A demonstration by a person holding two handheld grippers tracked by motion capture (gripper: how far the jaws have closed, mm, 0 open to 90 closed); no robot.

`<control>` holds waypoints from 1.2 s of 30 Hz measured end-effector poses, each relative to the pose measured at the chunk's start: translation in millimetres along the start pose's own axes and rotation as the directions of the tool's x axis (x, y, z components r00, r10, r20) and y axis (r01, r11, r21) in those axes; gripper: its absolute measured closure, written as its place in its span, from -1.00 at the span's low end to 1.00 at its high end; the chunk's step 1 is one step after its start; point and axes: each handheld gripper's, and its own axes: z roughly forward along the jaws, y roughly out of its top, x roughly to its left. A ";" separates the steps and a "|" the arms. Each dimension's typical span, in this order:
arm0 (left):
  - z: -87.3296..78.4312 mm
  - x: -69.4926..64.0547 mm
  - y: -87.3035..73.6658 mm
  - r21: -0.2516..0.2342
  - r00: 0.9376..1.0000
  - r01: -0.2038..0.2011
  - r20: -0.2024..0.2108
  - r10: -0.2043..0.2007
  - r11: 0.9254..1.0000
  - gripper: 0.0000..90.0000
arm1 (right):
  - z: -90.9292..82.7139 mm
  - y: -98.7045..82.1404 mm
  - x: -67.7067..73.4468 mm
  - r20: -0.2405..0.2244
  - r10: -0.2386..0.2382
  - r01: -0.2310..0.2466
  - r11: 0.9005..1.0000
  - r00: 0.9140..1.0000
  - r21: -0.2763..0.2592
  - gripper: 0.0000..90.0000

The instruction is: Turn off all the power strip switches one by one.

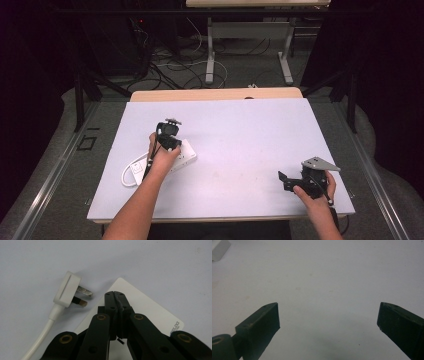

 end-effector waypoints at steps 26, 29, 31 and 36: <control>-35.5 8.1 -30.9 -0.159 0.994 -0.028 0.099 0.044 0.987 0.21 | 1.1 0.2 2.0 0.000 0.003 -0.003 1.000 1.000 0.002 -0.92; -40.9 12.2 -37.2 -0.175 0.994 -0.015 0.106 0.034 0.984 0.03 | 1.3 0.1 2.3 0.001 0.003 -0.003 1.000 1.000 0.004 -0.92; -43.9 15.6 -41.0 -0.195 0.994 -0.006 0.106 0.027 0.981 -0.04 | 1.2 0.2 2.6 0.001 -0.001 0.001 1.000 1.000 0.004 -0.92; -52.6 25.2 -51.0 -0.268 0.993 -0.038 0.101 0.067 0.963 -0.10 | 1.7 0.0 3.1 0.007 0.000 0.000 1.000 1.000 0.001 -0.92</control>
